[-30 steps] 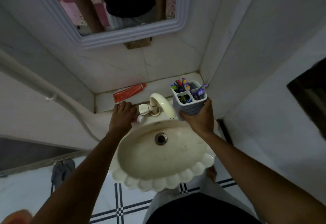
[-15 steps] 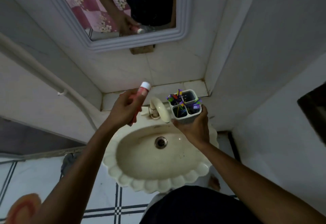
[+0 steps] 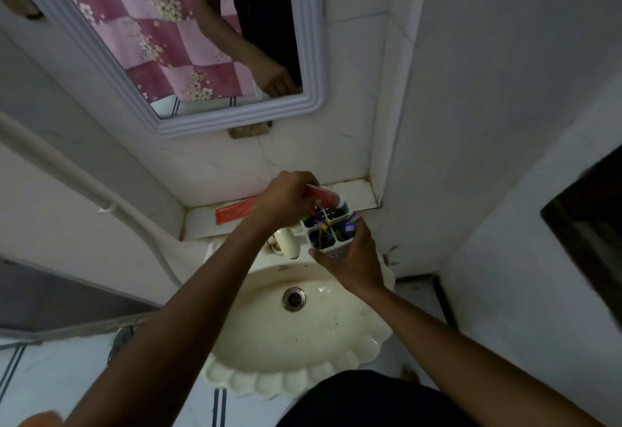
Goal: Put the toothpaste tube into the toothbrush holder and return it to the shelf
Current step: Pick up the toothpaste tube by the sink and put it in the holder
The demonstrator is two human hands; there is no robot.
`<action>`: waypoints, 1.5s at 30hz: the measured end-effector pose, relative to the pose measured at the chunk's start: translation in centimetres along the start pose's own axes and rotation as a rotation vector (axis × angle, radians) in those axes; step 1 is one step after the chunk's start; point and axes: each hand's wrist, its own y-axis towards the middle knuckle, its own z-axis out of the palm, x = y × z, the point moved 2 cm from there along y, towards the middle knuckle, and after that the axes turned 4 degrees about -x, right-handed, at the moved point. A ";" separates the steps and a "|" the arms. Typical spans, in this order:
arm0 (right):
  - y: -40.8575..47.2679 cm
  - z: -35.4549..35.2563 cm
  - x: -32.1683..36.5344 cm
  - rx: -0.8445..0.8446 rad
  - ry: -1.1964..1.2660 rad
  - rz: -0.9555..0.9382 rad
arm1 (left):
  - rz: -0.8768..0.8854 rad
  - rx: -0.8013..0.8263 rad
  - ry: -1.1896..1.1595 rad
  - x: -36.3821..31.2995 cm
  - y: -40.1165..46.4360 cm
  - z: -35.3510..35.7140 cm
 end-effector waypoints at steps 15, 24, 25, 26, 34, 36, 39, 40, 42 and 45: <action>0.1 -0.1 -0.2 -0.018 -0.025 -0.012 | -0.290 -0.432 -0.520 6.5 -3.1 0.1; -0.4 1.2 -0.4 -0.020 0.017 0.023 | -0.532 -0.377 -0.552 15.0 -5.4 3.5; -0.5 1.2 -0.3 -0.026 0.007 0.021 | -0.536 -0.362 -0.526 15.7 -5.4 4.0; -0.6 1.3 -0.2 -0.029 -0.003 0.021 | -0.541 -0.357 -0.493 16.3 -5.3 4.3; -0.4 1.9 -0.7 -0.060 -0.037 0.053 | -0.401 -0.218 -0.117 19.7 -1.0 4.8; -0.5 1.9 -0.7 -0.067 -0.045 0.057 | -0.347 -0.158 -0.026 20.4 0.5 5.2; -0.5 2.1 -0.7 -0.062 -0.027 0.060 | -0.345 0.000 0.157 21.9 2.4 6.2; -0.5 2.1 -0.7 -0.059 -0.021 0.061 | -0.333 0.054 0.220 22.1 2.8 6.6; -0.5 2.1 -0.5 -0.053 -0.012 0.067 | -0.349 0.111 0.274 22.2 3.5 7.0; -0.4 2.1 -0.6 -0.057 -0.013 0.068 | -0.343 0.103 0.327 22.3 4.3 7.4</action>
